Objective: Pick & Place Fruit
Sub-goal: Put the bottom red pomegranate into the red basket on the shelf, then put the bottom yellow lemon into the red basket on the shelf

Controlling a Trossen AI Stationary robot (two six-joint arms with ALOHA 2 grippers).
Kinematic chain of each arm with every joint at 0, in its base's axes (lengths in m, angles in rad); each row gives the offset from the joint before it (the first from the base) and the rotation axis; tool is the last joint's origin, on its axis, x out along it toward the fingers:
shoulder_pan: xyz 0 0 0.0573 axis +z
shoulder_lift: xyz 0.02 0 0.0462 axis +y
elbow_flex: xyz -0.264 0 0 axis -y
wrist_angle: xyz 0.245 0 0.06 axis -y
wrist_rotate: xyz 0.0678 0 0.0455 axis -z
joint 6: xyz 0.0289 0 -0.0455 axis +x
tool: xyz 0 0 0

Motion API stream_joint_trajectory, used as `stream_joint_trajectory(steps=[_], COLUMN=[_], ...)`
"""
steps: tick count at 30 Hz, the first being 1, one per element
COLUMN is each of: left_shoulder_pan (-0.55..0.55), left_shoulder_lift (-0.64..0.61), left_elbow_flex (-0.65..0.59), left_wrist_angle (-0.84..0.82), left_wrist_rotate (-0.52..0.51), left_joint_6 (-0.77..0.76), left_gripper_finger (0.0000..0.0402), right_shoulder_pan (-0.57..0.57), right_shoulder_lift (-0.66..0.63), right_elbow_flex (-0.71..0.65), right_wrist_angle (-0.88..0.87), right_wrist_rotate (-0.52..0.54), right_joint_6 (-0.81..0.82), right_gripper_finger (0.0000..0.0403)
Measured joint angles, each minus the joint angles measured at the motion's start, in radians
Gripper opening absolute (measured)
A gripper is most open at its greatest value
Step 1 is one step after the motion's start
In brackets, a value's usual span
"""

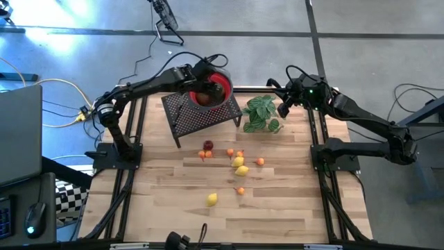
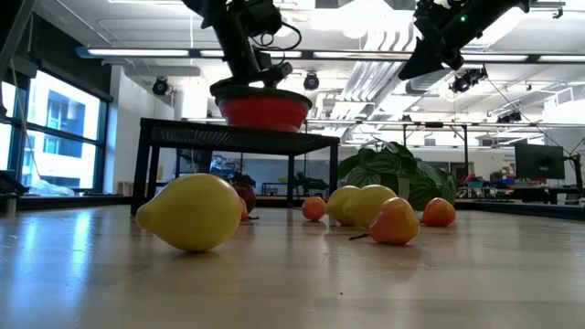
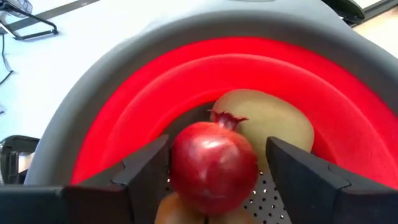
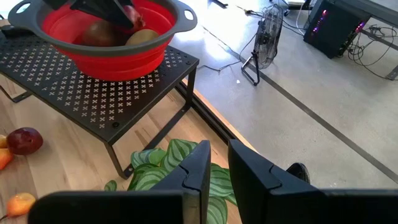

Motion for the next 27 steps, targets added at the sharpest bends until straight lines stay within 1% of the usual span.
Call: stream_joint_trajectory(steps=[5, 9, 11, 17, 21, 24, 27], left_shoulder_pan=[0.0, 0.001, 0.0, 0.0, -0.024, -0.056, -0.098], left_shoulder_lift=[0.0, -0.006, -0.013, -0.016, -0.018, -0.018, -0.019], left_elbow_flex=[0.0, 0.002, 0.023, 0.184, 0.292, 0.349, 0.379], left_wrist_angle=[0.0, 0.014, 0.01, -0.032, -0.032, -0.04, -0.054], left_wrist_rotate=[0.0, 0.001, 0.0, 0.01, 0.02, 0.024, 0.024], left_joint_6=[0.002, 0.002, 0.015, 0.111, 0.172, 0.21, 0.24], left_gripper_finger=[0.029, 0.0295, 0.0296, 0.0296, 0.0296, 0.0294, 0.028], right_shoulder_pan=[0.0, 0.0, 0.0, 0.0, 0.0, 0.0, 0.0], right_shoulder_lift=[0.0, 0.0, 0.0, 0.0, 0.0, 0.0, 0.0], right_elbow_flex=[0.0, 0.0, 0.0, 0.0, 0.0, 0.0, 0.0], right_wrist_angle=[0.0, 0.0, 0.0, 0.0, 0.0, 0.0, -0.001], right_wrist_rotate=[0.0, 0.0, 0.0, 0.0, -0.001, -0.001, -0.001], right_joint_6=[0.0, 0.0, 0.0, 0.0, 0.0, 0.0, 0.0], right_gripper_finger=[0.005, 0.005, 0.005, 0.005, 0.005, 0.005, 0.005])
